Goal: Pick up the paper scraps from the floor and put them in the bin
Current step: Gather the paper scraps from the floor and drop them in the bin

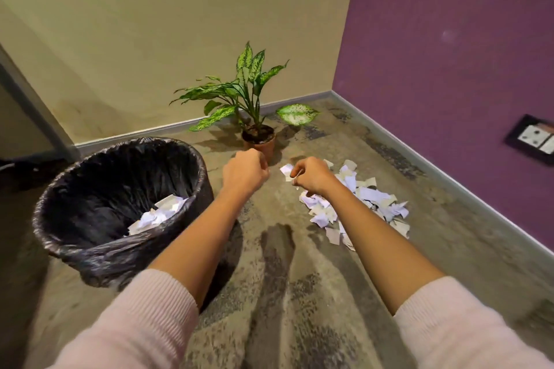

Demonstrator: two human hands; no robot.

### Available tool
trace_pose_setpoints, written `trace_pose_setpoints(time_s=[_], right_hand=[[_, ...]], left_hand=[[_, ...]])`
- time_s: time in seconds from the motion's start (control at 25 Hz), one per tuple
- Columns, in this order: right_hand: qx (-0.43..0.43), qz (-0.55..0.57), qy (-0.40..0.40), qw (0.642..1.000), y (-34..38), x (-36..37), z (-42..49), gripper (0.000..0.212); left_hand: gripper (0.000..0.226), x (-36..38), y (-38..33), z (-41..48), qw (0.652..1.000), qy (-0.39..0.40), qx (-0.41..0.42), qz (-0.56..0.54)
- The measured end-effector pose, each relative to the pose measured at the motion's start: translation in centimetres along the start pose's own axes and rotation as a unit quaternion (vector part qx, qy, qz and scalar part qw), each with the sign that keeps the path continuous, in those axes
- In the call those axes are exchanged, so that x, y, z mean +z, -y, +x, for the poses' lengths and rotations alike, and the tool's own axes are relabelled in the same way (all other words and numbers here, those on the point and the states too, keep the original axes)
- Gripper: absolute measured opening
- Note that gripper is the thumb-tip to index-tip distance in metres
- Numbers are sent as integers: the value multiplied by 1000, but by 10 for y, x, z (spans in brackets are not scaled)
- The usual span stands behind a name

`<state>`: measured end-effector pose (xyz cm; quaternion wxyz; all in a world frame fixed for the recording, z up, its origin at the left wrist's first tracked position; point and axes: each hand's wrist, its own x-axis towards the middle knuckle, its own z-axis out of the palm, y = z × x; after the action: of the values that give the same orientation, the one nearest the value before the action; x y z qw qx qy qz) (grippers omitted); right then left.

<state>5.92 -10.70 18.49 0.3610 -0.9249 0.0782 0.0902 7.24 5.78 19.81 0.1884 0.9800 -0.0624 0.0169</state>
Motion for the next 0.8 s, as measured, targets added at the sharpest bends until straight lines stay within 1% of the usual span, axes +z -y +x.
trace_pose_setpoints(time_s=[0.16,0.32,0.48,0.56,0.6,0.68,0.76,0.8], right_hand=[[59,-15,-19,998,-80,-4,-17,15],[123,-27,-15,992,-153,6,-38,20],[165,-51,10,985,-214,24,-51,23],[203,-81,-8,976,-241,33,-56,27],[232,-102,-30,967,-254,36,-58,31],[299,-130,-77,942,-280,37,-62,51],[350,-116,-111,923,-300,33,-64,72],[369,-101,-117,917,-308,30,-64,81]], left_hand=[[11,76,-25,-20,996,91,13,7],[17,141,-33,-42,985,171,19,23],[15,190,-35,-55,970,240,31,32],[22,211,-37,-59,962,267,30,44],[27,219,-38,-59,959,279,28,48],[39,232,-43,-55,953,295,37,54],[54,240,-47,-45,950,303,46,59],[63,242,-51,-40,949,306,49,62]])
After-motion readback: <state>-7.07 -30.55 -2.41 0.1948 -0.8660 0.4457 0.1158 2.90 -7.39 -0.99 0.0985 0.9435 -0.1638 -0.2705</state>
